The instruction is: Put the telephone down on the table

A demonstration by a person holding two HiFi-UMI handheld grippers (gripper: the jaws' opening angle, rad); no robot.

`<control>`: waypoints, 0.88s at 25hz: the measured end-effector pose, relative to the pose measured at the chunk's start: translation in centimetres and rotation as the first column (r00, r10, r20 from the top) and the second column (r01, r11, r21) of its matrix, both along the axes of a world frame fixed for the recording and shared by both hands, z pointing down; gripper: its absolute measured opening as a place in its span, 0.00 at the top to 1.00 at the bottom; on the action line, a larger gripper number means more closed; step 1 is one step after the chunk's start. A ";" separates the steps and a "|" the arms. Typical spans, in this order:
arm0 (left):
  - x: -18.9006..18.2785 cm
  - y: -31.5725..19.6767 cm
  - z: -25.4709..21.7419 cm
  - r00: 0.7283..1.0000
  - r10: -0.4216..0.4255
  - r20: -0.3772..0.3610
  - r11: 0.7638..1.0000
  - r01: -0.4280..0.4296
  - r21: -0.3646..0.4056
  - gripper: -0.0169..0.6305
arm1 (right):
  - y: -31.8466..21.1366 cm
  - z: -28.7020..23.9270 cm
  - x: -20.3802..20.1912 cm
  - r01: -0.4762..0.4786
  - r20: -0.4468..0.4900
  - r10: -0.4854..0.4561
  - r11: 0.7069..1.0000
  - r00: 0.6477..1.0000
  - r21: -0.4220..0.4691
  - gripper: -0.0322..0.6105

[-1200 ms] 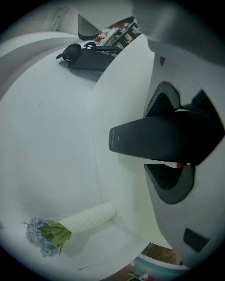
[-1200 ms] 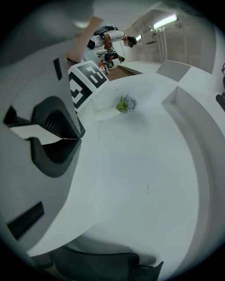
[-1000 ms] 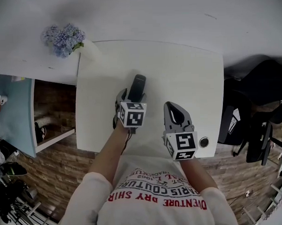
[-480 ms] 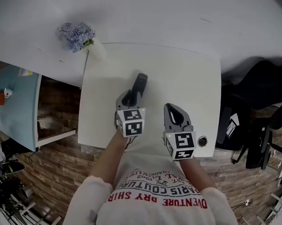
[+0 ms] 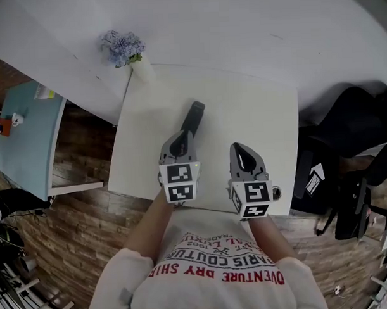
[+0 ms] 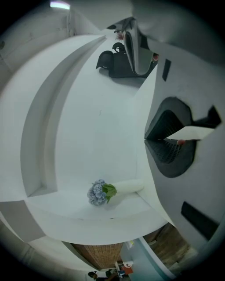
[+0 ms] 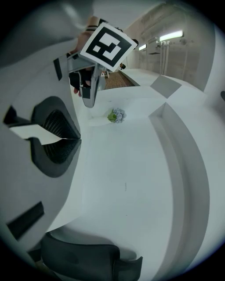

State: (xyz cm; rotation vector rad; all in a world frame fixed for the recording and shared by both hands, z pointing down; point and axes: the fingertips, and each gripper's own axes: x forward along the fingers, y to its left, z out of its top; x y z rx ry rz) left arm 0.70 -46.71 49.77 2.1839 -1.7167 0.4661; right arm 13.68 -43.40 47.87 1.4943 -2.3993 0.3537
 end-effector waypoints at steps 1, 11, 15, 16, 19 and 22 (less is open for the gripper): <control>0.3 0.5 -0.8 1.000 0.015 -0.002 1.000 -0.014 0.025 0.93 | 0.3 -0.3 0.0 0.001 -0.001 -0.001 1.000 1.000 0.008 0.91; 1.7 3.7 -7.7 0.994 0.106 0.012 0.956 -0.105 0.274 0.93 | 2.1 -4.2 -0.2 -0.003 0.014 0.001 0.993 1.000 0.115 0.91; 2.9 4.6 -9.0 0.984 0.180 0.014 0.922 -0.174 0.345 0.93 | 2.7 -5.7 -0.2 -0.010 0.041 0.003 0.984 0.999 0.177 0.91; 3.2 4.9 -9.0 0.979 0.204 0.004 0.918 -0.192 0.346 0.93 | 2.8 -6.0 -0.3 -0.011 0.041 0.003 0.982 0.999 0.189 0.91; 4.1 5.4 -9.2 0.964 0.264 -0.036 0.910 -0.237 0.340 0.93 | 3.1 -6.7 -0.4 -0.005 0.029 -0.001 0.977 1.000 0.212 0.91; 4.6 5.7 -9.3 0.951 0.304 -0.056 0.904 -0.270 0.332 0.93 | 3.4 -7.0 -0.7 0.013 0.023 -0.018 0.974 1.000 0.225 0.91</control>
